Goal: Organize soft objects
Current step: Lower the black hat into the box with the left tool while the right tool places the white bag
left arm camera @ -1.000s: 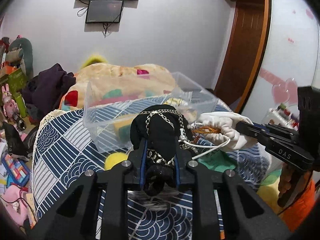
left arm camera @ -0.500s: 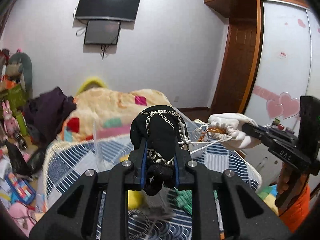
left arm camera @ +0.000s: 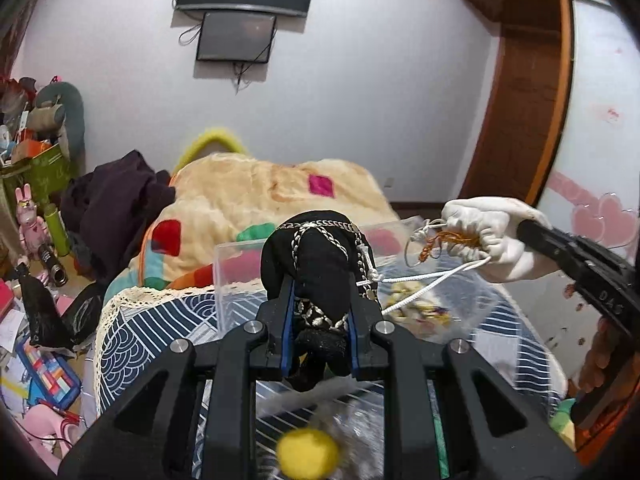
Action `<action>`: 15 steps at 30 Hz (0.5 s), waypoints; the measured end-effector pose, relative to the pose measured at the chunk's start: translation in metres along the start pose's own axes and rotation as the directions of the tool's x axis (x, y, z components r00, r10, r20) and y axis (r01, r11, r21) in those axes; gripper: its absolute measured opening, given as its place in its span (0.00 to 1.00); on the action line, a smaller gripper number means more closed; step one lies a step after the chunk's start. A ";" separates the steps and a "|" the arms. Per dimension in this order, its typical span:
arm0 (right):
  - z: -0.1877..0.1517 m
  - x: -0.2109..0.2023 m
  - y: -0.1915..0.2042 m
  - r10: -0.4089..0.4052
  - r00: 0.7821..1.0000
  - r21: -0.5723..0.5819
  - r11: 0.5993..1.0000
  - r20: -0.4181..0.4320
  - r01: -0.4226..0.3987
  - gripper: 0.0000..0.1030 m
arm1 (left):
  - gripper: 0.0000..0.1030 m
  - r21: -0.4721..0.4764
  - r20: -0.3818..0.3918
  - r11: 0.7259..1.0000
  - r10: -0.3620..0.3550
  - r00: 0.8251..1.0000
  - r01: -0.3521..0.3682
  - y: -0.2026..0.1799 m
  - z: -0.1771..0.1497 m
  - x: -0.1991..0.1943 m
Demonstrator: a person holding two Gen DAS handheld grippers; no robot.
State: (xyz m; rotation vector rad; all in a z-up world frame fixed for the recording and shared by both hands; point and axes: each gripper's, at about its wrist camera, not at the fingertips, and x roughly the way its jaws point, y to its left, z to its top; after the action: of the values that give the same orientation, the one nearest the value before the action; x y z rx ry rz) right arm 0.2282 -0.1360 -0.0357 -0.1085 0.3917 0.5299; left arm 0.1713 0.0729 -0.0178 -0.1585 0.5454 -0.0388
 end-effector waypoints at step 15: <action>-0.018 0.062 0.007 0.020 0.972 -0.049 0.998 -0.234 -0.032 0.08 | 0.28 0.022 -0.154 0.997 0.072 0.985 -0.070 0.011 -0.011 0.075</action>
State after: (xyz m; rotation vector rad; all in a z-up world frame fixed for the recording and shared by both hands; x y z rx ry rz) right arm 0.2679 -0.1040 -0.0767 -0.2179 0.6093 0.5555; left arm 0.2300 0.0764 -0.0674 -0.1205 0.7049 0.0141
